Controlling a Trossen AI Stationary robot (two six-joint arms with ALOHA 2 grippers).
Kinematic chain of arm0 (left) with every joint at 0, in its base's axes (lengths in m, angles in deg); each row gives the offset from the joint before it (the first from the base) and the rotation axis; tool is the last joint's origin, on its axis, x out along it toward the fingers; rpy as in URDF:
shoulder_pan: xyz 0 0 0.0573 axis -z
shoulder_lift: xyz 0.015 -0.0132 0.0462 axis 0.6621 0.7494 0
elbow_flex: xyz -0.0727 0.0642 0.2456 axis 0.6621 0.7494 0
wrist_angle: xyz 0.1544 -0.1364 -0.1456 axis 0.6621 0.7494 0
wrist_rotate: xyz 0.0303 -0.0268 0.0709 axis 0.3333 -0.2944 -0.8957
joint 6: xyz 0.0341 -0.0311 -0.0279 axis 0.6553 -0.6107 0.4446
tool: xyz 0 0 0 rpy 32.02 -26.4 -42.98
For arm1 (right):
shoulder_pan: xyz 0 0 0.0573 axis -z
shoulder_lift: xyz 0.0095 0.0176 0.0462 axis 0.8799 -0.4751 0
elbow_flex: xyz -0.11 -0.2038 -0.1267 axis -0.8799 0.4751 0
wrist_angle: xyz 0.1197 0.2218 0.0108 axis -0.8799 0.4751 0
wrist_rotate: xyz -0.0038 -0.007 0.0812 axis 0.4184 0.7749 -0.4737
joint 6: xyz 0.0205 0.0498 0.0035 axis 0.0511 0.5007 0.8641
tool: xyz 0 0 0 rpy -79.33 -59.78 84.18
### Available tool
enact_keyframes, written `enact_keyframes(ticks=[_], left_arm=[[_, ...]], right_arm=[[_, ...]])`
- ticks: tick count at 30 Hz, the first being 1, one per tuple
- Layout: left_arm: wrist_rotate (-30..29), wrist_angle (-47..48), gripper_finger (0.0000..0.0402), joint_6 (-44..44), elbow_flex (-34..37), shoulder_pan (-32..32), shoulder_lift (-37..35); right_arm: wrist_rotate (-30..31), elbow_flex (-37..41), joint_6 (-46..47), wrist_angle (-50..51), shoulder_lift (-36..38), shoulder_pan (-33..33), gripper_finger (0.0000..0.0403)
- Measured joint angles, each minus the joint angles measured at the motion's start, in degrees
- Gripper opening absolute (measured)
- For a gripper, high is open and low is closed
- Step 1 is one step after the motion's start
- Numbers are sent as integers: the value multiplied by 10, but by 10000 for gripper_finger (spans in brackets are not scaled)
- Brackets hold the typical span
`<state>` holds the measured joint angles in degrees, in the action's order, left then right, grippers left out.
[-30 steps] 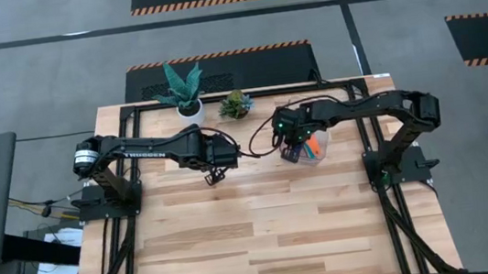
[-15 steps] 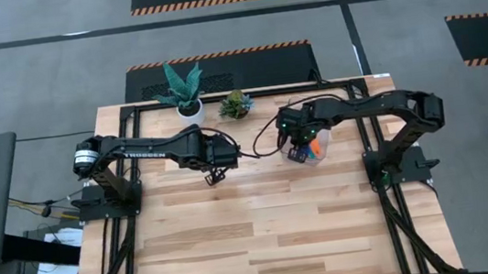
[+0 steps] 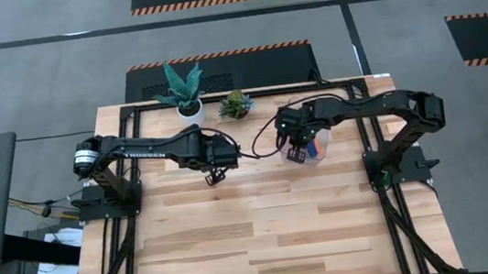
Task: Nest measuring cups in basket
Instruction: Adjust the transparent bin
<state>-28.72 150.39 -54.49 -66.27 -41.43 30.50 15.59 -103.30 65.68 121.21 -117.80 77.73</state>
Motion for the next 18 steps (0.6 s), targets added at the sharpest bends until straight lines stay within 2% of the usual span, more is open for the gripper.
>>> enact_keyframes(ticks=[9,13,15,18], left_arm=[[0,-4,113,0,0,0,0],[0,-13,113,21,0,0,0],[0,-13,113,25,0,0,0],[0,-13,113,26,0,0,0]], right_arm=[[2,-4,27,-18,13,23,26],[7,-4,61,17,30,42,21],[34,-4,76,52,38,50,19],[123,-4,95,108,47,63,19]])
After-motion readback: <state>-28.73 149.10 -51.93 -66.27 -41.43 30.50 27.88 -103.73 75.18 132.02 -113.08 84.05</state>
